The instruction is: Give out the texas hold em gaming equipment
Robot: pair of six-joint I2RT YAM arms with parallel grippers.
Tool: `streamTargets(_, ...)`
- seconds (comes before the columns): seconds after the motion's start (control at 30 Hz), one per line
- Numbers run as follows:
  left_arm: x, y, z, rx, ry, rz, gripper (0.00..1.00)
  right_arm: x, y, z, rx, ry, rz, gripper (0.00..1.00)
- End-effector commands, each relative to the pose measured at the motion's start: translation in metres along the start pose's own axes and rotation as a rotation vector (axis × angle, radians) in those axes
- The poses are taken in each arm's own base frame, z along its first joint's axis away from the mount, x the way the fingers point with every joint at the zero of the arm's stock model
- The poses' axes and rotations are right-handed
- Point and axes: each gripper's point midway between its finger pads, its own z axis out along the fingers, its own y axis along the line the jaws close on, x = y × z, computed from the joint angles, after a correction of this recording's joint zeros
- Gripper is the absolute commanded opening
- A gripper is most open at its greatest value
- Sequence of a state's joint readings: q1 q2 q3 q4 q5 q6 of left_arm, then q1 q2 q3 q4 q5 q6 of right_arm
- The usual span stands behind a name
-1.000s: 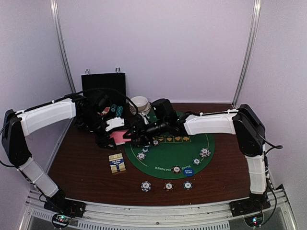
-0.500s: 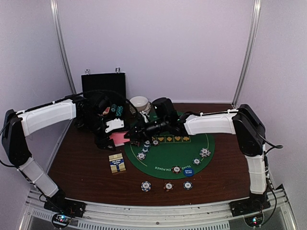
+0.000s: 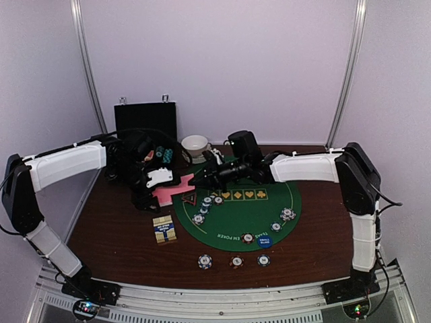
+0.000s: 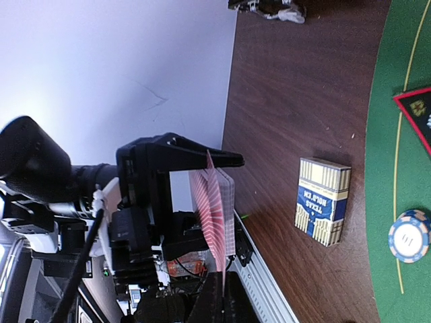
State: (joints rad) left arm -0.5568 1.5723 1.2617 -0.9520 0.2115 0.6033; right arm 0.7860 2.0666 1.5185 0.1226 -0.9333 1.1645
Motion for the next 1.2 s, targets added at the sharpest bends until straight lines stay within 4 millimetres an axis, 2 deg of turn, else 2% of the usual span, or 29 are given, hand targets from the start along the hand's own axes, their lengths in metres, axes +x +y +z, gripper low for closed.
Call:
streamTargets(0.0,0.004,0.006,-0.012,-0.043,-0.015,-0.024,0.01,-0.022,0.014,-0.037,0.005,-0.068,-0.057,0.00)
streamTargets(0.2,0.007,0.006,-0.017,-0.043,-0.023,-0.040,0.00,-0.057,-0.014,-0.063,0.090,-0.121,-0.041,0.00)
streamTargets(0.33,0.004,0.004,-0.021,-0.040,-0.034,-0.043,0.00,-0.079,-0.036,-0.068,0.163,-0.140,-0.043,0.00)
streamTargets(0.63,0.004,0.001,-0.023,-0.026,-0.042,-0.051,0.00,-0.120,-0.096,-0.040,0.314,-0.135,-0.037,0.00)
streamTargets(0.9,0.005,-0.001,-0.021,-0.018,-0.041,-0.053,0.00,-0.152,-0.125,-0.022,0.362,-0.167,-0.056,0.00)
streamTargets(1.07,0.006,-0.002,-0.020,-0.013,-0.037,-0.053,0.00,-0.165,-0.135,-0.013,0.340,-0.191,-0.046,0.00)
streamTargets(1.17,0.006,-0.002,-0.018,-0.010,-0.035,-0.054,0.00,-0.167,-0.142,-0.008,0.335,-0.195,-0.031,0.05)
